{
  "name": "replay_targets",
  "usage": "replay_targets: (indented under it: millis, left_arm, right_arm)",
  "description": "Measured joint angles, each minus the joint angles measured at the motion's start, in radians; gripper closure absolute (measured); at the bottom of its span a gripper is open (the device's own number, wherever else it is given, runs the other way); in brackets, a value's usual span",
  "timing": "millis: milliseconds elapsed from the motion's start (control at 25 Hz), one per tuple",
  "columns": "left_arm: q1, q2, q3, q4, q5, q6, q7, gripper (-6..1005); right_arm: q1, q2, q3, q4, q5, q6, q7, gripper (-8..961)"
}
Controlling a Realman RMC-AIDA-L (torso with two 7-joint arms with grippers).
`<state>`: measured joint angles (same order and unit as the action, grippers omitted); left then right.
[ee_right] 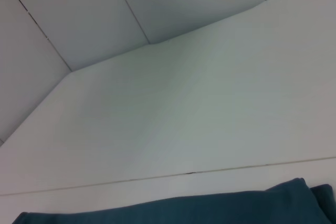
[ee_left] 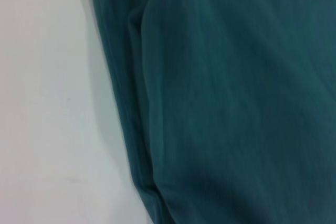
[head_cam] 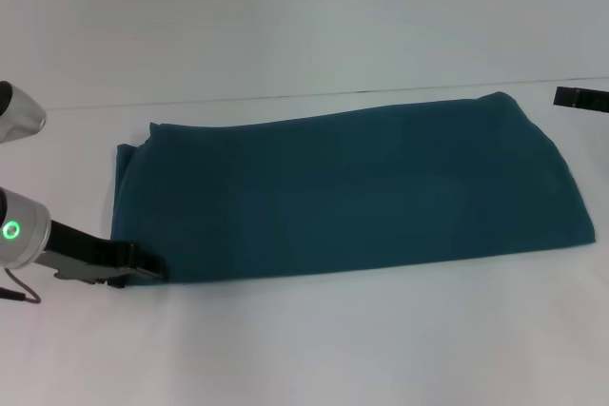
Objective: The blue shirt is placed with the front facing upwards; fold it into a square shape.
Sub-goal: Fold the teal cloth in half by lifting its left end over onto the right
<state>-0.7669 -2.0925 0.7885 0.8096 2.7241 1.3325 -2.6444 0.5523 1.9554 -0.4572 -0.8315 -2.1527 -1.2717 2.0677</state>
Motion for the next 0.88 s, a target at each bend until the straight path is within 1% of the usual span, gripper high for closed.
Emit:
replay_targets:
  millis: [520,880]
  left_arm:
    - [-0.007,-0.002,-0.002,0.001,-0.007,-0.027,0.0,323]
    - [0.001,-0.006,-0.002,0.026,-0.009,0.0,0.0,323]
  right_arm:
    - [-0.003,0.0,0.0,0.0,0.004,0.004,-0.001,229]
    - [-0.003,0.0,0.0,0.0,0.005,0.008,-0.005,229]
